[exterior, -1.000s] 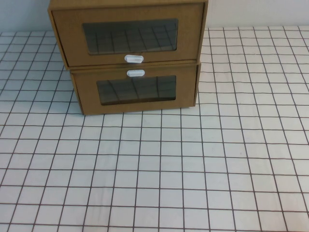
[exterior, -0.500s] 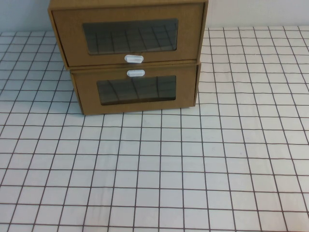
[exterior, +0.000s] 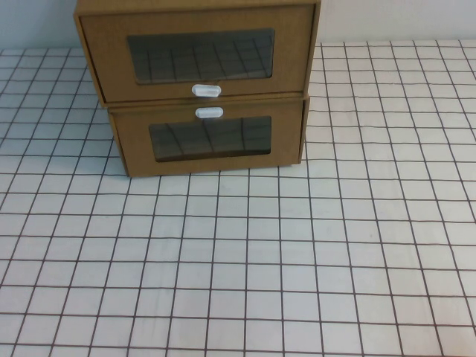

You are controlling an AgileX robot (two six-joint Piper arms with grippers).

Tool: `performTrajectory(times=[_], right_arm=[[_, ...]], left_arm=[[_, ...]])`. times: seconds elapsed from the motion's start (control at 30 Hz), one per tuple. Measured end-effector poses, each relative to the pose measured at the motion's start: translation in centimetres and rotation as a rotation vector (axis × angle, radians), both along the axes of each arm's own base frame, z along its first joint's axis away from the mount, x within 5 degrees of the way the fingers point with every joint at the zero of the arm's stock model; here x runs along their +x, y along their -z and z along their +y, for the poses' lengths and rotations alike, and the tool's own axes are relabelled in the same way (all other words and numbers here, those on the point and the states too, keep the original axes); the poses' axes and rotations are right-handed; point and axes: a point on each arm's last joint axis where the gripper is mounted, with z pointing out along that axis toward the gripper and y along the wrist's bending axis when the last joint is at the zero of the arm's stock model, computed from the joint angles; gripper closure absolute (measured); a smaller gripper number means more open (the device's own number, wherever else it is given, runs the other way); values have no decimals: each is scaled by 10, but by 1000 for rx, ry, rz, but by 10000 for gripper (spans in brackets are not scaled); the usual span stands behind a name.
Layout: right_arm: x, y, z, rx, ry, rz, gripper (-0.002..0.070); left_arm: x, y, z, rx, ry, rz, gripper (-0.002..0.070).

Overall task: Open the shoe box
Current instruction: 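Pull the top drawer of the cardboard box fully open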

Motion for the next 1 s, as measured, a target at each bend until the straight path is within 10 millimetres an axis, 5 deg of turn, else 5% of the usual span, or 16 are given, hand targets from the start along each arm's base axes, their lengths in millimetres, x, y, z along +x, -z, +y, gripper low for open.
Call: performTrajectory(times=[0.23,0.37,0.6,0.8,1.0], right_arm=[[0,0,0,0,0,0,689],[0,0,0,0,0,0,689],[0,0,0,0,0,0,690],[0,0,0,0,0,0,689],[0,0,0,0,0,0,689]], left_arm=[[0,-13,2,-95,-21,-131,677],[-1,-18,0,-174,-7,-57,677],[4,-79,-6,-31,60,198,677],[38,-141,-14,154,157,297,677],[96,-191,-29,257,315,347,677]])
